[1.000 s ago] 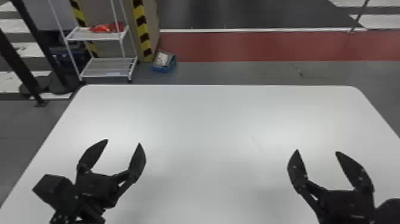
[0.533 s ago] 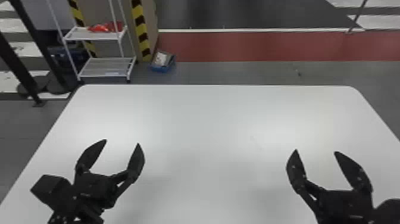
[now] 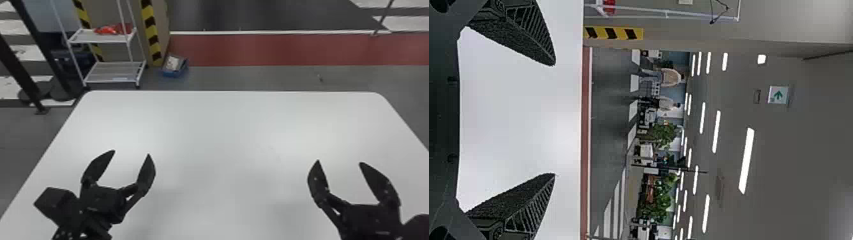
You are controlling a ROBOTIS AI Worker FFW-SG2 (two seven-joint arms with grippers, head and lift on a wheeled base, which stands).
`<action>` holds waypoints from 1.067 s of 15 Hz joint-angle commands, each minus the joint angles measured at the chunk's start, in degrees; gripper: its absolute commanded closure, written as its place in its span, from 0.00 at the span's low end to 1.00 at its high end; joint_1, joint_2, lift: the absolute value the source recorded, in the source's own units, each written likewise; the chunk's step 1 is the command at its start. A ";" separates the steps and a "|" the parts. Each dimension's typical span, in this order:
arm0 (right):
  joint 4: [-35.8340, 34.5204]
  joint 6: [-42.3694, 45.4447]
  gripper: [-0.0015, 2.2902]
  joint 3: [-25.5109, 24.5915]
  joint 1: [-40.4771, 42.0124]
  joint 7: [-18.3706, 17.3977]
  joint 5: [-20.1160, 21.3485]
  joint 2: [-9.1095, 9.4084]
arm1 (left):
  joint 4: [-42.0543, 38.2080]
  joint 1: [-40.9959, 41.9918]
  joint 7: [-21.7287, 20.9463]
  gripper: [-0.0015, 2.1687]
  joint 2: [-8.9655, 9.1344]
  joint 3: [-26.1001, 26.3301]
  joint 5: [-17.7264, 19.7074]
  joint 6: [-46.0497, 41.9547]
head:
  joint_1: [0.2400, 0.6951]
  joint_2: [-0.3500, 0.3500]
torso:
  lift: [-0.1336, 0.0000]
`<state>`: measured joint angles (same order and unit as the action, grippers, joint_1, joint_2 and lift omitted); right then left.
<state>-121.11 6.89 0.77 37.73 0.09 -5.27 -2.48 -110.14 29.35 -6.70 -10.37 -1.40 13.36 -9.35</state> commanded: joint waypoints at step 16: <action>-0.44 0.18 0.03 -0.07 0.33 0.00 0.00 0.11 | -0.25 0.09 0.02 0.04 0.00 0.00 -0.09 0.00 | 1.00 0.54 | 0.08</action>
<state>-121.43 7.16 0.64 38.06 0.11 -5.27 -2.37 -110.36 29.43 -6.68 -10.44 -1.41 13.32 -9.35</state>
